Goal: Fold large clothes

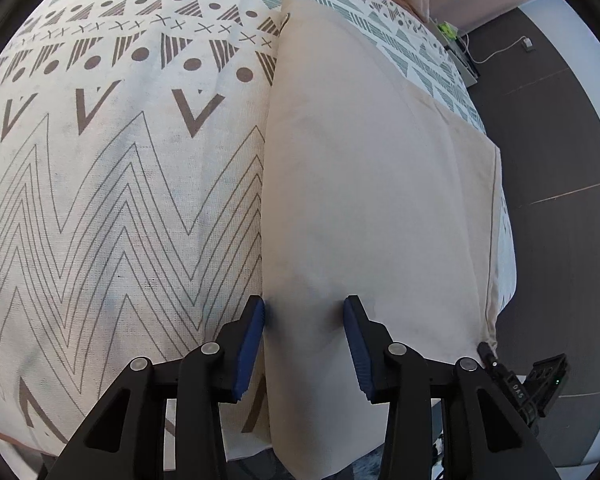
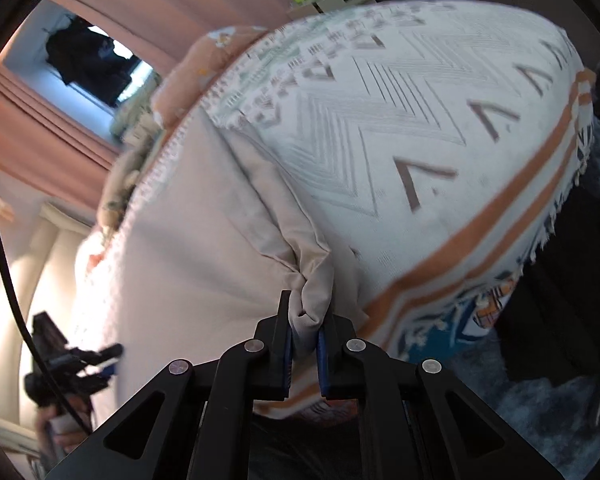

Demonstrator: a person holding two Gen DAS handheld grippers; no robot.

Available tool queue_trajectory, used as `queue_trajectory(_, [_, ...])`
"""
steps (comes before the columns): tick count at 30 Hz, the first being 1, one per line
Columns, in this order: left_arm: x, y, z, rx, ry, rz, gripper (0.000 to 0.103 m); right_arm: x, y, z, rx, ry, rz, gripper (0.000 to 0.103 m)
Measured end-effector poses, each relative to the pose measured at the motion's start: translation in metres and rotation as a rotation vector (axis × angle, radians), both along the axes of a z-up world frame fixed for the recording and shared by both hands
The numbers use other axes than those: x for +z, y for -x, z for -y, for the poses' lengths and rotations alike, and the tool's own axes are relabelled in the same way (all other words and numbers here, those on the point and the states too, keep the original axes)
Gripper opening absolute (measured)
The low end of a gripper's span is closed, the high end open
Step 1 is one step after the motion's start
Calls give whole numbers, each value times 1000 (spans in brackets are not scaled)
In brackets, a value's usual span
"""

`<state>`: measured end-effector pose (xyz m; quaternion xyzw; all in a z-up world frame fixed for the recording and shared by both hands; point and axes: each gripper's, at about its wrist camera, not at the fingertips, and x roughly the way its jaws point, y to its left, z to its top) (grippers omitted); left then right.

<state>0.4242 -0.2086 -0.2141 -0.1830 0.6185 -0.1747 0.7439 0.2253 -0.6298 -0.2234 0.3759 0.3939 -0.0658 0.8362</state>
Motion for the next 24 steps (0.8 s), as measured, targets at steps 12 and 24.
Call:
queue_trajectory(12, [-3, -12, -3, 27, 17, 18, 47, 24, -6, 29, 38, 62, -43, 62])
queue_trajectory(24, [-2, -34, 1, 43, -14, 52, 47, 36, -105, 27, 286, 111, -108, 62])
